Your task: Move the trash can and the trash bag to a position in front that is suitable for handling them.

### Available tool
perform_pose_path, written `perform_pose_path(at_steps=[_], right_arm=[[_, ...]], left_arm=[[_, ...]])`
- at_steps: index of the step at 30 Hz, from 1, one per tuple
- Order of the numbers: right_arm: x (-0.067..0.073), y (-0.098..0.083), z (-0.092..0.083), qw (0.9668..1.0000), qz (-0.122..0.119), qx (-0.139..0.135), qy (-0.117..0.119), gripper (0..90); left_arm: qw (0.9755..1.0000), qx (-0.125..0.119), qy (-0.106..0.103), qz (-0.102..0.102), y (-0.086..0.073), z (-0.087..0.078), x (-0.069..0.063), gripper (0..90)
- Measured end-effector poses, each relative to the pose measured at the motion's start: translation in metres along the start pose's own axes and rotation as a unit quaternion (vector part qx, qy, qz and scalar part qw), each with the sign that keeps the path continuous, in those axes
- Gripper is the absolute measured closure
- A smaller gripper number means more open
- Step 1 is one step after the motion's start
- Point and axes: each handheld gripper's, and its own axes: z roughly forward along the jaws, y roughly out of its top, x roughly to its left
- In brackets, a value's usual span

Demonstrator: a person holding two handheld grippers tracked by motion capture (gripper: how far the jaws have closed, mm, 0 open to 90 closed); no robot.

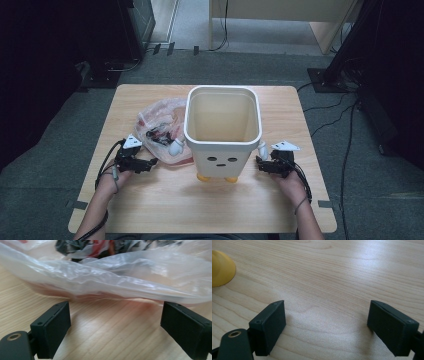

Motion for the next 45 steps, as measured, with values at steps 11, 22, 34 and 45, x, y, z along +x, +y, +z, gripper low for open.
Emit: perform_pose_path(at_steps=[11, 22, 34, 45], right_arm=[[0.000, 0.000, 0.000, 1.0000, 0.001, 0.000, 0.000, 14.9], [0.000, 0.000, 0.000, 1.0000, 0.000, 0.000, 0.000, 14.9], [0.000, 0.000, 0.000, 1.0000, 0.000, 0.000, 0.000, 14.9], [0.000, 0.000, 0.000, 1.0000, 0.000, 0.000, 0.000, 14.9]], left_arm=[[0.9988, 0.020, -0.039, -0.025, 0.005, -0.008, -0.004, 9.7], [0.9988, -0.007, -0.045, -0.015, 0.016, -0.025, -0.010, 9.8], [0.9976, -0.031, -0.054, -0.029, 0.025, -0.034, -0.011, 9.7], [0.9950, -0.038, -0.081, -0.045, 0.036, -0.046, -0.011, 9.8]])
